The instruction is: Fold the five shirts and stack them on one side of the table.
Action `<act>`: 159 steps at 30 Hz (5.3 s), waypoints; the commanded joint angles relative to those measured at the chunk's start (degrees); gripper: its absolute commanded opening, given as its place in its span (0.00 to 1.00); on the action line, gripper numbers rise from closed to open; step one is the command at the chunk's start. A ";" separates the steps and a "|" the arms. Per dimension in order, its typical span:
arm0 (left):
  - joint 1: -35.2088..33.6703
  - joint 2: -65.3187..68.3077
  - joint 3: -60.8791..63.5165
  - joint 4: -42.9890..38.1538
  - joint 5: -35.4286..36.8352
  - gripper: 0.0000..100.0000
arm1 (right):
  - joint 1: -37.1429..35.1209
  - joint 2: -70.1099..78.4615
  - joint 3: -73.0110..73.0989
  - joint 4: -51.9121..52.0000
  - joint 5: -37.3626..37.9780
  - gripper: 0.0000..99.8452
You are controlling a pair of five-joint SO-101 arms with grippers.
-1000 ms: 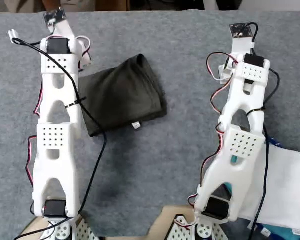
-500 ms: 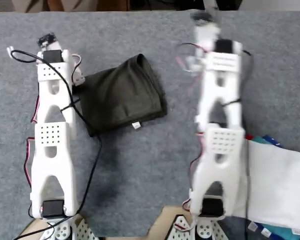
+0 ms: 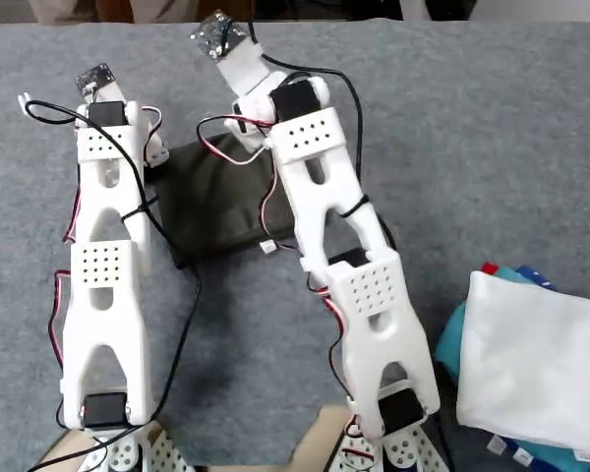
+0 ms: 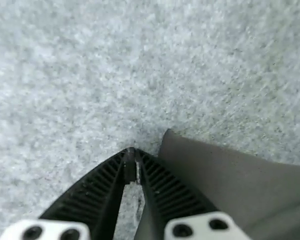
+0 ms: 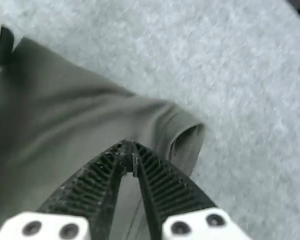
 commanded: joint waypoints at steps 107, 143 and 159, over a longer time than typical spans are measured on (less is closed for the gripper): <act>13.71 -51.91 51.69 7.74 -5.89 0.02 | 10.86 25.36 -30.02 -0.70 -4.40 0.00; 7.47 -80.92 100.04 -24.79 -7.12 0.02 | 12.09 27.91 -30.02 -3.43 -4.13 0.00; 3.60 -47.96 84.13 -58.81 -2.20 0.02 | 12.09 28.00 -30.02 -3.16 -4.13 0.00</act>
